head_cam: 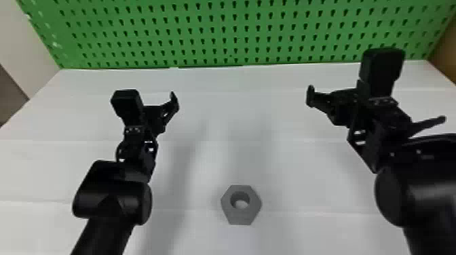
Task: Pick up the hex nut
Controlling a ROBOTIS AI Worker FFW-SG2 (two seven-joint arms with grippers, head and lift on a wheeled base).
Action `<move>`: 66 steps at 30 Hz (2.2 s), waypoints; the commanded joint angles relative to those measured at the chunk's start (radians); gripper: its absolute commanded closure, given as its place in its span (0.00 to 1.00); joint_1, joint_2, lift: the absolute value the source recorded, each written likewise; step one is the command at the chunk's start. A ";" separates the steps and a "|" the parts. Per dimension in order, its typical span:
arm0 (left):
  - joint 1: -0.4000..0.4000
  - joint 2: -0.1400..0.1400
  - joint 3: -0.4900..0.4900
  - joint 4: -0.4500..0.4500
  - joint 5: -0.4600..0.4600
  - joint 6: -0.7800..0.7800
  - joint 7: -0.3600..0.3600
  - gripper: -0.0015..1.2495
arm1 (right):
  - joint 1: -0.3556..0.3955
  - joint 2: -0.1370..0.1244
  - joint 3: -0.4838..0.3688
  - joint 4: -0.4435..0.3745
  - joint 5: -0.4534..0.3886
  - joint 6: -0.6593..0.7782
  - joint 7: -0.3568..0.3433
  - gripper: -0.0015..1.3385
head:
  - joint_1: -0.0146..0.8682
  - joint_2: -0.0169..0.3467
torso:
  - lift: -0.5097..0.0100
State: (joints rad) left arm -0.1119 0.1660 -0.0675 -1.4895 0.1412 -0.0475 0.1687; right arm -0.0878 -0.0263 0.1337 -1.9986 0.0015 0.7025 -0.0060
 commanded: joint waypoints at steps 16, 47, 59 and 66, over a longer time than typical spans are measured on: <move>0.000 0.001 0.009 0.000 -0.011 0.005 0.000 0.07 | -0.164 -0.020 0.034 -0.098 -0.015 0.571 0.106 0.10 | 0.91 0.46 | 0.82; -0.011 0.001 0.008 0.000 -0.028 0.005 0.000 0.07 | -0.414 -0.035 0.211 0.133 -0.252 0.870 0.112 0.12 | 0.91 0.46 | 0.82; -0.019 0.001 0.009 0.002 -0.043 0.011 0.000 0.07 | -0.486 -0.040 0.319 0.268 -0.347 0.870 0.112 0.12 | 0.91 0.46 | 0.82; -0.022 0.001 0.009 0.002 -0.049 0.014 0.000 0.07 | -0.533 -0.047 0.411 0.356 -0.416 0.870 0.112 0.12 | 0.91 0.46 | 0.82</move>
State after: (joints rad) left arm -0.1319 0.1672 -0.0583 -1.4879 0.0956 -0.0361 0.1687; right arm -0.5929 -0.0689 0.4887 -1.6924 -0.3728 1.5677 0.1058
